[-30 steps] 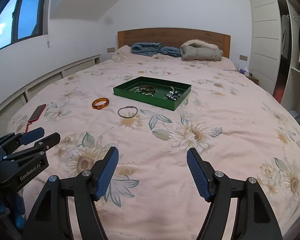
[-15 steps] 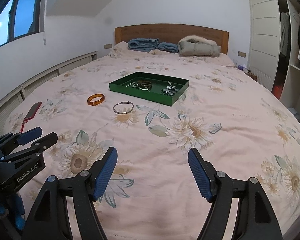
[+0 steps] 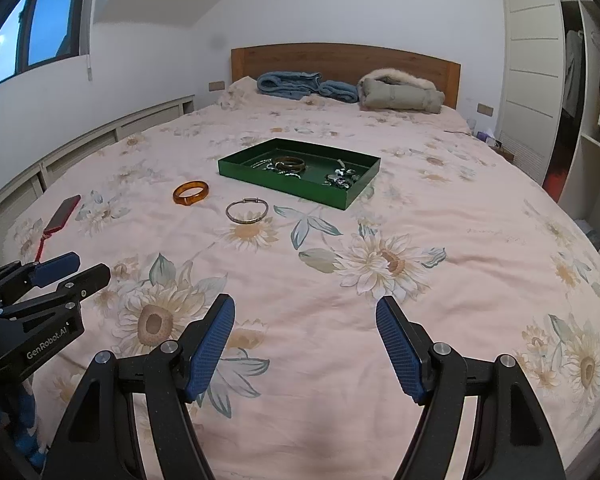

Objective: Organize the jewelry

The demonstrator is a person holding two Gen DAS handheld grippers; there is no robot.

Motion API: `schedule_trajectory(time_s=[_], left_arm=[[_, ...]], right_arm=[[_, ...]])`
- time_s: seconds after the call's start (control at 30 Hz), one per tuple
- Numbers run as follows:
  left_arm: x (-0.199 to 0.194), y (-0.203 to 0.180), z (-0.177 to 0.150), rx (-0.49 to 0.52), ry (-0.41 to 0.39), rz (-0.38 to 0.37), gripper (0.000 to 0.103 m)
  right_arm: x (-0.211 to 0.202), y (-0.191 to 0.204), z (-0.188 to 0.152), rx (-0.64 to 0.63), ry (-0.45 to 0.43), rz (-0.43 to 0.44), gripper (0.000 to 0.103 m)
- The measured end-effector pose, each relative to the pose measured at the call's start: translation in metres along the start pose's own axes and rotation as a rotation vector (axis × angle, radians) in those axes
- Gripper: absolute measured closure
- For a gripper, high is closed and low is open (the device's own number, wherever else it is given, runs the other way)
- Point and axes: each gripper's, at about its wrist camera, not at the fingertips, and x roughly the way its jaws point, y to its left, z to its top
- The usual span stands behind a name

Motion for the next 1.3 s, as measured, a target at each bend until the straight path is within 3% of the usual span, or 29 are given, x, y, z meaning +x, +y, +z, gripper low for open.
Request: schedule_trajectory(time_s=[0.4, 1.3], left_arm=[[-0.003, 0.009, -0.005, -0.03, 0.008, -0.017, 0.061], [0.021, 0.038, -0.002, -0.087, 0.06, -0.013, 0.061]], right_arm=[[-0.003, 0.007, -0.001, -0.039, 0.02, -0.059, 0.029], [0.02, 0.025, 0.003, -0.095, 0.07, -0.024, 0.029]])
